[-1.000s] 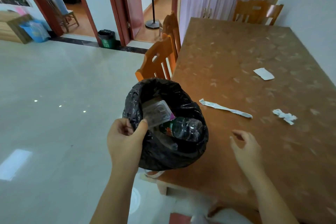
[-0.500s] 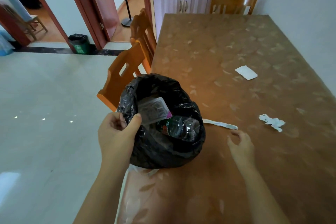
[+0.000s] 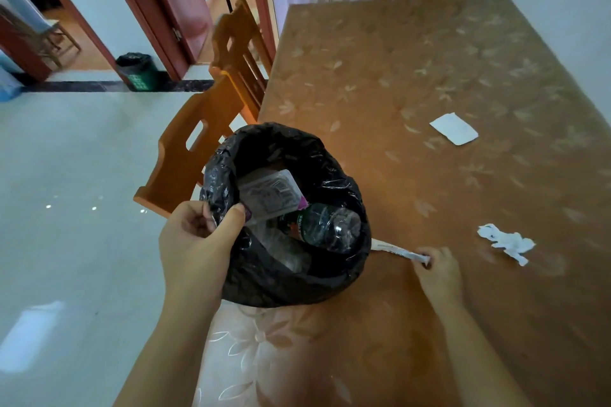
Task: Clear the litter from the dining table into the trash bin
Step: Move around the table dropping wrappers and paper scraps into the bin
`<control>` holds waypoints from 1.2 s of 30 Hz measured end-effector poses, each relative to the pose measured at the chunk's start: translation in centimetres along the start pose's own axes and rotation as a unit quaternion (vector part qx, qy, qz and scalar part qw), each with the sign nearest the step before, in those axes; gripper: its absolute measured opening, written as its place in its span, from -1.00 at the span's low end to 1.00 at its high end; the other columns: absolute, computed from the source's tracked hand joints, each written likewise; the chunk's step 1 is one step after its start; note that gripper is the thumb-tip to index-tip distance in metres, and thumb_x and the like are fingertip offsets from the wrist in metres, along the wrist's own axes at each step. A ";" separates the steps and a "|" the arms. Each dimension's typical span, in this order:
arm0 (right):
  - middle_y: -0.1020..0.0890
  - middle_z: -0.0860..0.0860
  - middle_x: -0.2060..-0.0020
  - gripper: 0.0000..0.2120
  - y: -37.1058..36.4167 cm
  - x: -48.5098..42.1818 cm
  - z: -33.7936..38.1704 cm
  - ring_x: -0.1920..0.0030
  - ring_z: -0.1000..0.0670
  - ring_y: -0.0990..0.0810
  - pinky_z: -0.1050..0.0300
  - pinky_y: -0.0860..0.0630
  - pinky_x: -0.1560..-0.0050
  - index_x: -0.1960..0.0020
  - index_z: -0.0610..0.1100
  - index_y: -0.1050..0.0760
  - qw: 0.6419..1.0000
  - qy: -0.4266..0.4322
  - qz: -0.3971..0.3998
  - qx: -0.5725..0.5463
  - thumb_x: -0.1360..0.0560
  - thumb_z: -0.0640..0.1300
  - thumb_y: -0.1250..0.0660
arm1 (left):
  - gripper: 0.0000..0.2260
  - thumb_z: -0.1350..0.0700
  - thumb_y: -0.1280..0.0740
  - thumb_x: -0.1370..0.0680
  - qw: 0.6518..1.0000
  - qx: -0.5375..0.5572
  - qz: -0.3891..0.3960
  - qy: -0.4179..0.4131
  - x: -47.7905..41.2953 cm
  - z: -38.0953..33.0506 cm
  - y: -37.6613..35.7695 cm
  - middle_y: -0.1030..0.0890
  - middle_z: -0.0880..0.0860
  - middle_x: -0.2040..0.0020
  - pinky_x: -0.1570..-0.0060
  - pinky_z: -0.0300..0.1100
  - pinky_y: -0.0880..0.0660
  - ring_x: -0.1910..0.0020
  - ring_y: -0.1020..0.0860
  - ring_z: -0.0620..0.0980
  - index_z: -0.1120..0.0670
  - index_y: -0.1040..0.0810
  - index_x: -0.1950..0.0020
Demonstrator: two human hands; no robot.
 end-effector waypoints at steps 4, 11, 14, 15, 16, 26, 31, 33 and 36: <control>-0.51 -0.24 0.03 -0.88 -0.2 0.1 -0.5 0.00 -0.24 -0.48 -0.03 -0.42 0.01 0.07 -0.25 -0.56 1.000 -0.014 -0.010 -0.006 -0.40 -0.31 -0.32 | -0.73 -0.08 -0.41 -0.24 1.000 -0.010 0.003 -0.008 -0.3 0.1 -0.6 -0.47 0.24 0.31 0.20 0.19 -0.50 0.28 -0.44 0.24 0.02 -0.35 0.37; -0.51 -0.19 0.17 -0.96 0.0 3.0 -0.9 0.25 -0.12 -0.48 0.12 -0.33 0.17 0.17 -0.20 -0.55 0.996 -0.043 -0.043 -0.071 -0.40 -0.28 -0.33 | -0.69 -0.06 -0.39 -0.27 0.999 0.002 0.034 -0.027 -0.1 0.5 -0.4 -0.43 0.23 0.32 0.29 0.09 -0.43 0.32 -0.39 0.18 0.09 -0.33 0.34; -0.52 -0.16 0.16 -0.95 1.0 4.9 -0.2 0.25 -0.10 -0.49 0.14 -0.34 0.15 0.18 -0.16 -0.54 0.988 -0.059 -0.082 -0.121 -0.40 -0.28 -0.33 | -0.70 0.04 -0.43 -0.37 0.998 0.015 0.049 -0.042 -0.2 0.8 0.4 -0.37 0.17 0.37 0.31 0.01 -0.34 0.34 -0.35 0.12 0.08 -0.31 0.35; -0.52 -0.14 0.16 -0.93 1.5 5.6 0.3 0.23 -0.10 -0.51 0.14 -0.34 0.15 0.19 -0.12 -0.53 0.983 -0.061 -0.097 -0.143 -0.41 -0.27 -0.33 | -0.71 0.08 -0.42 -0.39 0.998 0.017 0.051 -0.044 -0.1 0.8 0.8 -0.38 0.16 0.37 0.30 0.02 -0.35 0.34 -0.35 0.13 0.07 -0.32 0.35; -0.52 -0.12 0.15 -0.91 2.1 6.2 0.9 0.22 -0.09 -0.52 0.14 -0.34 0.15 0.21 -0.09 -0.51 0.978 -0.060 -0.112 -0.166 -0.41 -0.26 -0.33 | -0.72 0.09 -0.42 -0.41 0.997 0.020 0.052 -0.045 -0.1 0.8 1.2 -0.39 0.16 0.37 0.29 0.02 -0.37 0.33 -0.37 0.14 0.06 -0.33 0.35; -0.58 -0.12 0.18 -0.84 6.2 12.8 8.9 0.24 0.03 -0.49 0.42 -0.39 0.26 0.25 0.02 -0.50 0.950 0.068 -0.148 -0.265 -0.41 -0.22 -0.36 | -0.70 0.06 -0.42 -0.37 0.995 0.061 0.073 -0.023 -0.1 2.5 6.4 -0.45 0.39 0.28 0.25 0.07 -0.39 0.27 -0.45 0.29 0.11 -0.32 0.34; -0.55 -0.08 0.23 -0.74 6.3 16.2 11.4 0.25 0.05 -0.47 0.37 -0.41 0.27 0.31 0.09 -0.50 0.955 0.125 -0.074 -0.257 -0.39 -0.27 -0.38 | -0.72 0.08 -0.42 -0.39 0.994 0.079 0.078 0.001 0.1 3.9 7.9 -0.44 0.23 0.33 0.25 0.04 -0.39 0.28 -0.44 0.17 0.10 -0.34 0.34; -0.54 -0.06 0.24 -0.73 6.5 17.2 12.0 0.26 0.05 -0.46 0.38 -0.37 0.24 0.30 0.09 -0.51 0.961 0.159 -0.031 -0.223 -0.38 -0.28 -0.39 | -0.74 0.07 -0.42 -0.39 0.994 0.073 0.082 0.003 0.2 4.2 8.3 -0.48 0.30 0.29 0.24 0.06 -0.43 0.26 -0.46 0.20 0.14 -0.37 0.31; -0.52 0.00 0.24 -0.78 6.8 18.3 12.7 0.29 0.18 -0.42 0.41 -0.35 0.25 0.27 0.06 -0.54 0.969 0.193 0.023 -0.150 -0.39 -0.27 -0.38 | -0.72 0.06 -0.42 -0.38 0.994 0.060 0.088 -0.014 0.3 4.4 8.8 -0.46 0.31 0.29 0.27 0.06 -0.41 0.28 -0.44 0.20 0.18 -0.38 0.29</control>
Point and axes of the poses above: each hand's wrist, its own x-axis away from the middle knuckle, its own y-axis out of the back of the hand, z = x × y, the point moved 3 cm from there along -x, towards the middle knuckle
